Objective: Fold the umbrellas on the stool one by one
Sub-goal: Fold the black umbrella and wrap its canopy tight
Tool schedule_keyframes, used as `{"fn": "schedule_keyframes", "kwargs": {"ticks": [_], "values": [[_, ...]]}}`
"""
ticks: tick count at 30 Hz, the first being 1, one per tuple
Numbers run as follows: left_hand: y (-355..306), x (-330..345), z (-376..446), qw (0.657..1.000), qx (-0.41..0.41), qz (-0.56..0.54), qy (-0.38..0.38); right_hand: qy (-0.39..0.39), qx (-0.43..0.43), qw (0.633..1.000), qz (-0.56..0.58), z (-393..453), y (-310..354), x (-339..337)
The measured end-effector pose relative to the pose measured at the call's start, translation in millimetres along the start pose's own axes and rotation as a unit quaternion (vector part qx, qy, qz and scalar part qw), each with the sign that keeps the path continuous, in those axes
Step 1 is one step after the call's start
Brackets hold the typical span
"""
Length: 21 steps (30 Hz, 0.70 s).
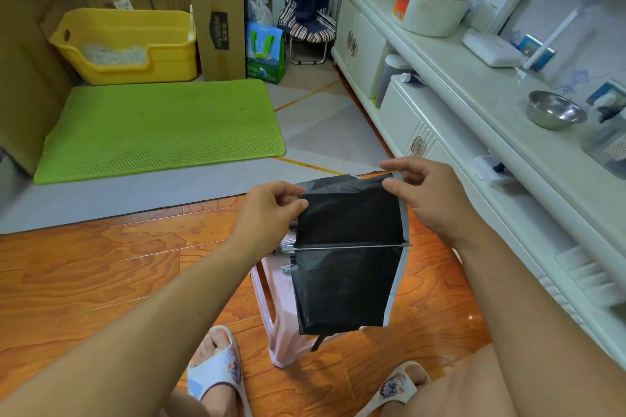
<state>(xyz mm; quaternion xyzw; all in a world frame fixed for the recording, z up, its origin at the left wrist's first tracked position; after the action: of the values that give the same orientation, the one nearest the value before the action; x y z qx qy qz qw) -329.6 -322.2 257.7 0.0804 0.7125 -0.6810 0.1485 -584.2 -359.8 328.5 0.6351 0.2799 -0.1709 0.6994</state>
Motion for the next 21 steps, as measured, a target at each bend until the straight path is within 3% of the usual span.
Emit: {"fn": "schedule_keyframes", "kwargs": {"ticks": [4,10,15,21], "values": [[-0.1,2.3,2.4,0.999,0.015,0.038,0.015,0.01,-0.032,0.993,-0.11,3.8,6.3,1.4],[0.8,7.5,2.5,0.997,0.035,0.057,0.046,0.154,-0.08,0.961,-0.217,14.9,8.0,27.9],[6.1,18.5,1.1,0.992,0.041,-0.001,0.12,0.115,-0.119,0.964,-0.209,11.0,9.8,20.1],[14.0,24.9,6.3,0.973,0.063,0.178,0.13,0.088,-0.121,0.972,-0.179,-12.4,6.2,10.0]]}}
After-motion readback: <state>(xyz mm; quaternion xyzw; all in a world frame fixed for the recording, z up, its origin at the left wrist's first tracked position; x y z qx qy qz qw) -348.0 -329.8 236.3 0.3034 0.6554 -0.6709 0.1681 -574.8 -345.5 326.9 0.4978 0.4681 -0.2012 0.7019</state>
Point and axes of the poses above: each hand's wrist, its own z-axis towards the middle knuckle, its own x-axis out of the palm, y = z × x, the point moved 9 cm from there along z, towards the middle knuckle, and after that the axes turned 5 degrees about y, right-handed, at the moved point
